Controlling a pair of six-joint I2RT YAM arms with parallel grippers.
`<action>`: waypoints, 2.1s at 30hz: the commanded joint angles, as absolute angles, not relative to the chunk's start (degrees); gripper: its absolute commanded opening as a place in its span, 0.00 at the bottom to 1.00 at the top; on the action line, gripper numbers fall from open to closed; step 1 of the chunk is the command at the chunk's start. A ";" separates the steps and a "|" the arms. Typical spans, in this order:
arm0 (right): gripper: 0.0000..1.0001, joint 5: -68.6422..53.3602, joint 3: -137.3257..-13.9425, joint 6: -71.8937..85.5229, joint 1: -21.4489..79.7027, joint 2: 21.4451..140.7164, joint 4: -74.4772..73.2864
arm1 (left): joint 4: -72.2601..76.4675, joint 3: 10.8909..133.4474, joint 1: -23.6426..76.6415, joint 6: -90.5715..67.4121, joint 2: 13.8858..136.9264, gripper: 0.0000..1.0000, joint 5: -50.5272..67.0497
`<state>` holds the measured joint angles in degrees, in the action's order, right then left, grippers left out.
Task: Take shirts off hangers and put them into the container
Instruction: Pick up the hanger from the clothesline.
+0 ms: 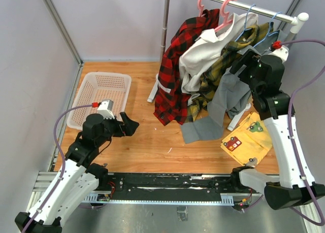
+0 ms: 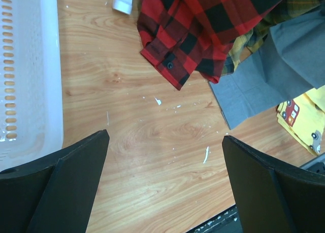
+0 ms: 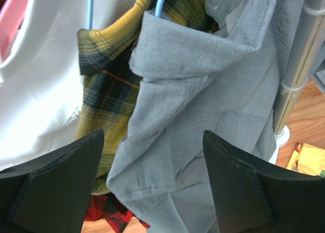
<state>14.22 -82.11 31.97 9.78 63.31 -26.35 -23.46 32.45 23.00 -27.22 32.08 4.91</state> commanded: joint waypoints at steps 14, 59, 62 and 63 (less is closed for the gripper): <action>0.64 23.63 -81.07 30.75 8.67 67.67 -21.05 | -20.61 32.08 23.09 -26.04 31.26 1.00 1.15; 0.01 6.05 -78.74 26.00 8.68 50.14 -18.44 | -20.41 31.67 23.18 -25.89 31.67 1.00 -2.15; 0.01 1.08 -77.72 22.85 8.69 47.28 -21.58 | -19.87 31.09 23.06 -25.84 30.45 1.00 -3.11; 0.01 -2.39 -77.46 21.48 8.69 46.49 -22.23 | -19.56 30.84 23.06 -25.84 30.01 1.00 -3.22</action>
<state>6.42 -77.80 26.52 9.76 50.68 -22.63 -22.28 31.81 23.00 -26.76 31.90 -1.48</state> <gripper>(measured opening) 0.038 0.994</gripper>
